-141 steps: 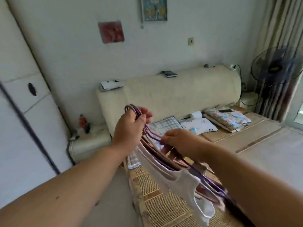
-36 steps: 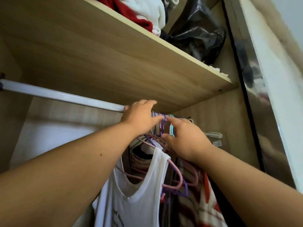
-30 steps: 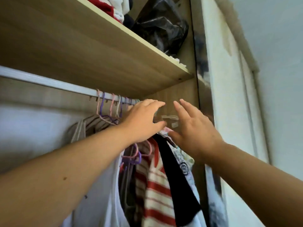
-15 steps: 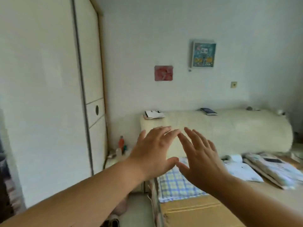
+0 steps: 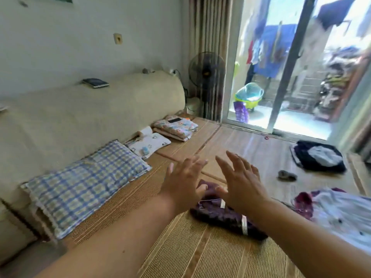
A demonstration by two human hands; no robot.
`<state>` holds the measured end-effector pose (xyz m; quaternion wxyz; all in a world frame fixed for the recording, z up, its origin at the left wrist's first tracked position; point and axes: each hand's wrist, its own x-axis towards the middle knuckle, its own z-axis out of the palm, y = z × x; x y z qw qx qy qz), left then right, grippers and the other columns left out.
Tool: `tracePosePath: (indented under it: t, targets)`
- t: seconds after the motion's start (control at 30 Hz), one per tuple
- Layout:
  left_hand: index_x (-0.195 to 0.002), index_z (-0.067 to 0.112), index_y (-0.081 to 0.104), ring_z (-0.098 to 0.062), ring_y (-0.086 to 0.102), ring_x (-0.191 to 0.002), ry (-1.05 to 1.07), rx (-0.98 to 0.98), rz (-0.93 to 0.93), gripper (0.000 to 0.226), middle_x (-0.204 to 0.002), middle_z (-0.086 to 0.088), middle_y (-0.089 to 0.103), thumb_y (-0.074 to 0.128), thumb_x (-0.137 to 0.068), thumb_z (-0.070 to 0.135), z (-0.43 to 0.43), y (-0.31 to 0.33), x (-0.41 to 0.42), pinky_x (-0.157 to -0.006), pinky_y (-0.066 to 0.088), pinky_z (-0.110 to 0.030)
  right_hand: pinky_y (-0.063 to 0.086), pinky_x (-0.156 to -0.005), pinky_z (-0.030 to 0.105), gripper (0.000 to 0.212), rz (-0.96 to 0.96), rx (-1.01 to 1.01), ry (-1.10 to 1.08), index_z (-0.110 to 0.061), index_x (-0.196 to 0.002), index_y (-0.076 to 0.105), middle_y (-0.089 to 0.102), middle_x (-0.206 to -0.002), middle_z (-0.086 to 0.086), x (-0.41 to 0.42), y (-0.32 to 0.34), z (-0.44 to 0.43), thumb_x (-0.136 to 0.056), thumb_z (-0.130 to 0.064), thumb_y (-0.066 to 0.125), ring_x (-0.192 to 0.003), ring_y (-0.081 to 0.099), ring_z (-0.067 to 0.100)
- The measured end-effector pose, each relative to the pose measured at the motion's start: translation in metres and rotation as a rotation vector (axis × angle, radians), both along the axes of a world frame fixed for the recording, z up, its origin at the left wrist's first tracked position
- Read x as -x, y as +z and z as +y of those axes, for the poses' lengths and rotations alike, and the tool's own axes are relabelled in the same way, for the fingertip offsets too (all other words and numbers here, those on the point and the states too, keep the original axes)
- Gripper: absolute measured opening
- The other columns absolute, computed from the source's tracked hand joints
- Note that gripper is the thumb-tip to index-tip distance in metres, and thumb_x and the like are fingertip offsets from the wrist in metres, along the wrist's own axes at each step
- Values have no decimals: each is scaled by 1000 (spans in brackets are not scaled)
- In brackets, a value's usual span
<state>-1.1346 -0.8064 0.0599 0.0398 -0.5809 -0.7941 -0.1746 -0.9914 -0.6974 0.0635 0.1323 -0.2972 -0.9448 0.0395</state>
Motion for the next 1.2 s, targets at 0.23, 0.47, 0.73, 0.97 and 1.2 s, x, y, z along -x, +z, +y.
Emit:
tracePosePath:
  t: [0.23,0.47,0.73,0.97,1.2]
  targets:
    - [-143,37,24,-16,16,-142,-238,104,-56,65,-153,7,22,54,-86,45,77,-67,17,-114,7,-55,14,-116,53,83,-44,112,-310,-35,-148,3,1,-157,0,-22,-61,39,-86,-50,55,-144,6,25]
    - [-145,38,24,-13,13,-142,-260,273,-95,67,-154,9,18,53,-85,49,135,-166,34,-114,7,-54,16,-115,51,80,-102,257,-501,-35,-148,9,7,-156,0,-33,-160,79,-84,-50,55,-143,6,18]
    - [-147,35,22,-18,10,-144,-207,528,-87,70,-157,4,14,54,-86,47,238,-316,59,-114,8,-56,12,-114,52,75,-255,395,-544,-38,-148,10,9,-157,-5,-36,-317,158,-87,-51,52,-144,6,15]
    - [-146,38,21,-21,15,-143,-70,622,-91,70,-157,5,15,50,-86,56,300,-472,102,-113,18,-53,15,-111,55,55,-276,447,-593,-38,-146,22,18,-156,-9,-21,-459,264,-95,-44,41,-142,16,14]
    - [-147,47,9,-32,20,-141,-15,613,-160,64,-158,-6,14,46,-94,44,348,-550,141,-113,24,-50,13,-110,60,79,-334,595,-632,-32,-149,-3,-8,-159,-5,8,-547,330,-92,-45,50,-146,-4,20]
